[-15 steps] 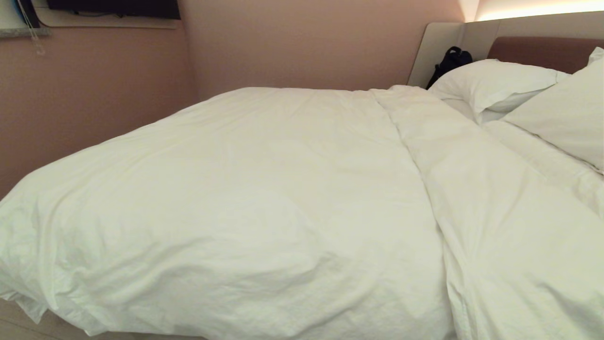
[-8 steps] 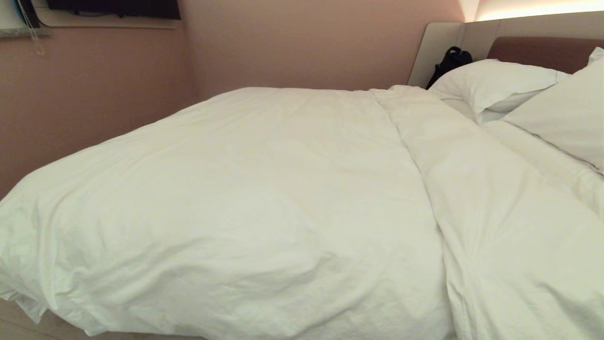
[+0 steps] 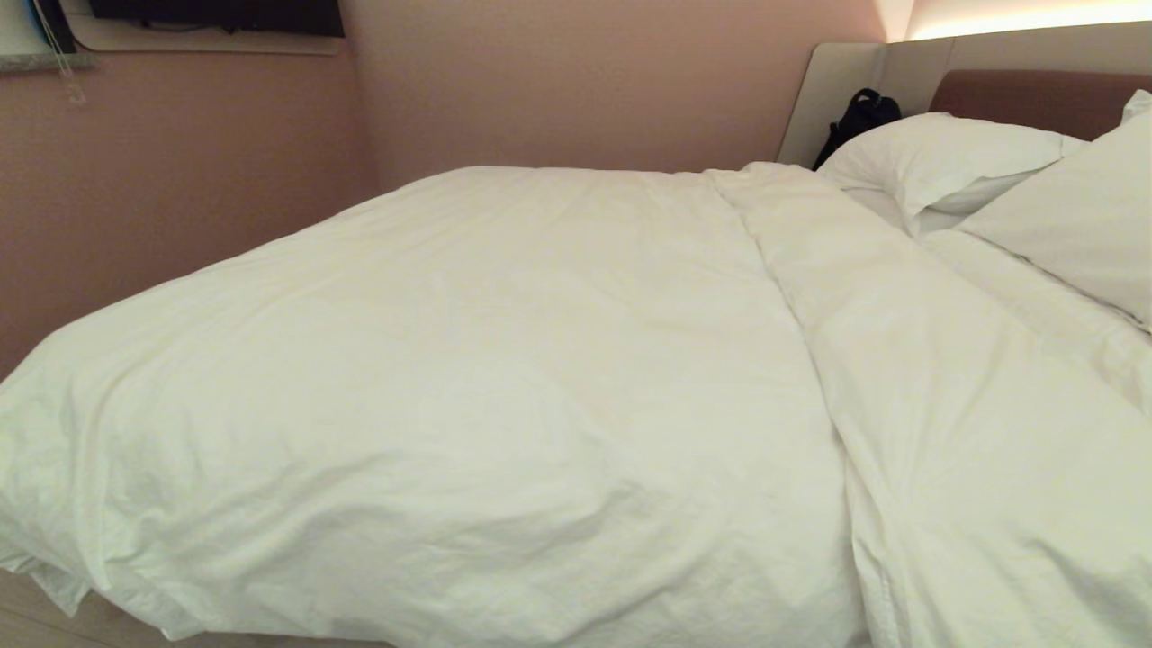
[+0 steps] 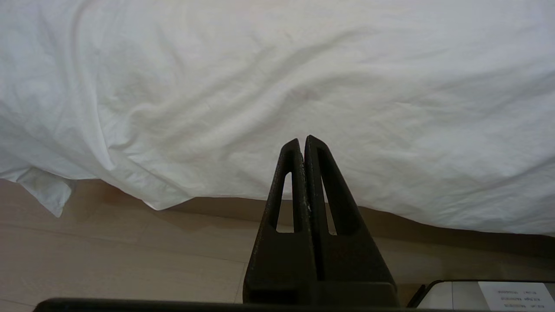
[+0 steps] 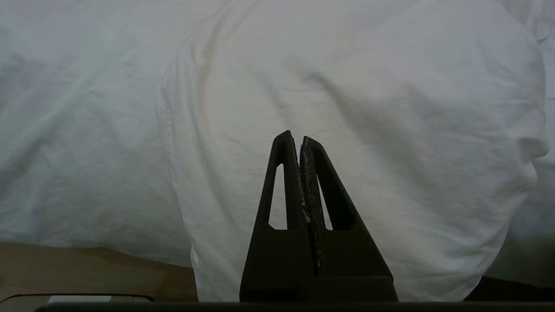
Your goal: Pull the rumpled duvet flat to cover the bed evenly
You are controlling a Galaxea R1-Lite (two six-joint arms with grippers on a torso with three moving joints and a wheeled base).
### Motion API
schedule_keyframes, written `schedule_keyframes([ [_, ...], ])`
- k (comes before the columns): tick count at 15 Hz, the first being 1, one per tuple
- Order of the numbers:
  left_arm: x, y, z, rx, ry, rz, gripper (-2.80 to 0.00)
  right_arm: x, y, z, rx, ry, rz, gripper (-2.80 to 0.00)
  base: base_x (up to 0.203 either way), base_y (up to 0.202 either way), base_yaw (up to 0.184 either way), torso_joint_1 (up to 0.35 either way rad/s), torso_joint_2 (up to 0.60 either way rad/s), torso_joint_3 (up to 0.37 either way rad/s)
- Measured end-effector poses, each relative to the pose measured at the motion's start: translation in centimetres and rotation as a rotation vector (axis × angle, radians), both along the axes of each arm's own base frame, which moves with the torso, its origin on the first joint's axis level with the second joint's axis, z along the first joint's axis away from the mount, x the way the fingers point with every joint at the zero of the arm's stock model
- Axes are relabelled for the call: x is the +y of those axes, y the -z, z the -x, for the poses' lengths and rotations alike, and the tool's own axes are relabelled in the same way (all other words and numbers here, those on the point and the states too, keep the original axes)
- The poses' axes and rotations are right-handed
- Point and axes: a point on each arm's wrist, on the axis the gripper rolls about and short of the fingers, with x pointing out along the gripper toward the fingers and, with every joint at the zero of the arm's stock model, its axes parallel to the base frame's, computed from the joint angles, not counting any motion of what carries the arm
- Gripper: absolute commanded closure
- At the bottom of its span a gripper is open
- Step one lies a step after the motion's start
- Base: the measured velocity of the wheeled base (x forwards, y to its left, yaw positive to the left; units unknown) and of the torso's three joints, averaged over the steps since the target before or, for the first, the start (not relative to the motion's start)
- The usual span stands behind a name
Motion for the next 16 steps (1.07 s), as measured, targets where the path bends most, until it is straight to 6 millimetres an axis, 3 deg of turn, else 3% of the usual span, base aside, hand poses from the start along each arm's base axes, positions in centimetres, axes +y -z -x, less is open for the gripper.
schedule_keyframes([
  [10,-0.01,0.0,0.0,0.0,0.004,0.001,0.0,0.0,0.0,0.0,0.0,0.0,0.0,0.0,0.0,0.006,-0.001,0.001,0.0,0.001],
  [16,0.0,0.01,0.0,0.001,0.002,0.008,0.0,0.0,0.0,0.0,0.0,-0.001,0.0,0.0,0.001,0.178,0.0,0.002,0.0,0.001],
])
